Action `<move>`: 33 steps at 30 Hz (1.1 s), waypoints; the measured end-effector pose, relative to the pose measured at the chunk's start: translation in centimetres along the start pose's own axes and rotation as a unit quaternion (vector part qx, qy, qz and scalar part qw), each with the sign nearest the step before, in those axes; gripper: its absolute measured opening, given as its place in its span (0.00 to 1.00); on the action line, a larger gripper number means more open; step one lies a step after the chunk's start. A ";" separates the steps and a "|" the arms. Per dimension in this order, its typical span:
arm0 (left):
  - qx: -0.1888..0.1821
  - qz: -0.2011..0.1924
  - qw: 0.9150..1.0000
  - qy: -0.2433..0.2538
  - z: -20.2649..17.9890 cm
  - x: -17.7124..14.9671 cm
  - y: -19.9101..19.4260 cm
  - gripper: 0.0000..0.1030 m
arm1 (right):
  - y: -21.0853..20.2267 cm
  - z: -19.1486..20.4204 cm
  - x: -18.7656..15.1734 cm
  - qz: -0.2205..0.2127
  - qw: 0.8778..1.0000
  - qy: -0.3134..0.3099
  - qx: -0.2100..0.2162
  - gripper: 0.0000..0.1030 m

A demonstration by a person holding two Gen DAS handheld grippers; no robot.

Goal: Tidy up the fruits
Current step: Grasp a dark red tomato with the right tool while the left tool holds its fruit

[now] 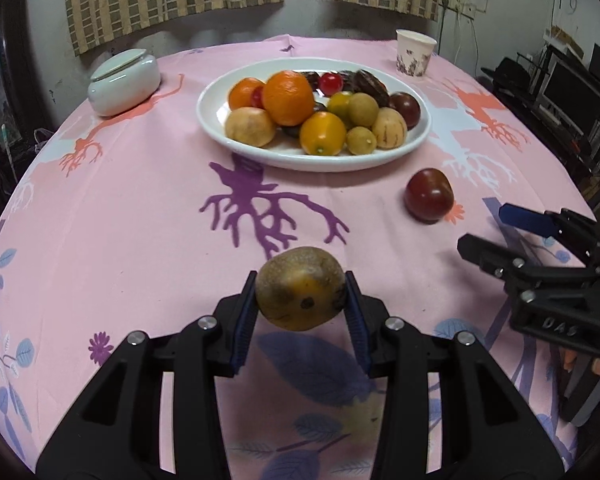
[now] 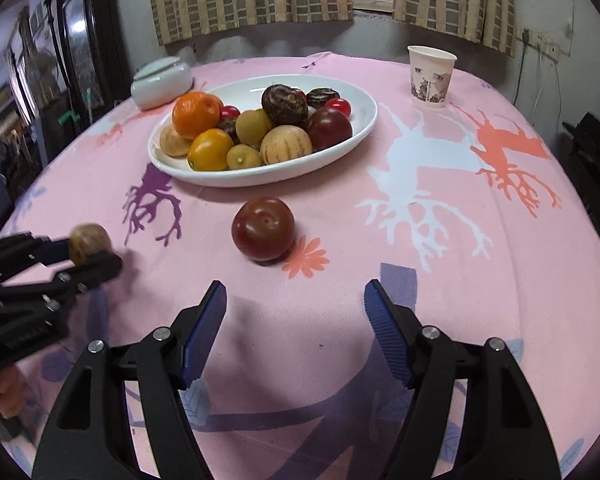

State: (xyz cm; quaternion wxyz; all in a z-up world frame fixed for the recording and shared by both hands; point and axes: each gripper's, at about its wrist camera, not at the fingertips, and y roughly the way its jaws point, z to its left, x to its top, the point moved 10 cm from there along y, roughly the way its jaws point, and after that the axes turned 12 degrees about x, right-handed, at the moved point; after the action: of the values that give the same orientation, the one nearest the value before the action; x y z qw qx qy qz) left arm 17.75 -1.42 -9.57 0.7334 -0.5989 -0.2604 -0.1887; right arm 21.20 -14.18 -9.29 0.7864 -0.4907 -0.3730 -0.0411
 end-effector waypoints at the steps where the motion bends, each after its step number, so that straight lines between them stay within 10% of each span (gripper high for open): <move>1: 0.000 -0.002 1.000 -0.003 0.3 0.1 0.0 0.41 | 0.1 0.4 0.2 0.002 1.000 0.001 0.007 0.70; 16: -0.021 0.003 1.000 -0.009 1.0 0.2 0.0 0.41 | 4.3 1.5 2.8 0.022 1.000 0.013 -0.010 0.69; 26: -0.020 0.005 1.000 -0.008 1.0 0.1 0.2 0.41 | 4.7 0.9 3.0 0.025 0.999 0.018 -0.019 0.40; 33: -0.019 0.009 1.000 -0.009 1.0 0.0 0.4 0.41 | 4.4 1.0 2.8 0.026 0.999 0.020 -0.024 0.37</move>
State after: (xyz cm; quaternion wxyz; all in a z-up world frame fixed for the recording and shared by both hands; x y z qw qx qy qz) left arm 17.88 -0.37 -9.71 0.7209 -0.6170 -0.2581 -0.1816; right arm 24.60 -10.30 -10.53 0.7823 -0.5184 -0.3432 -0.0392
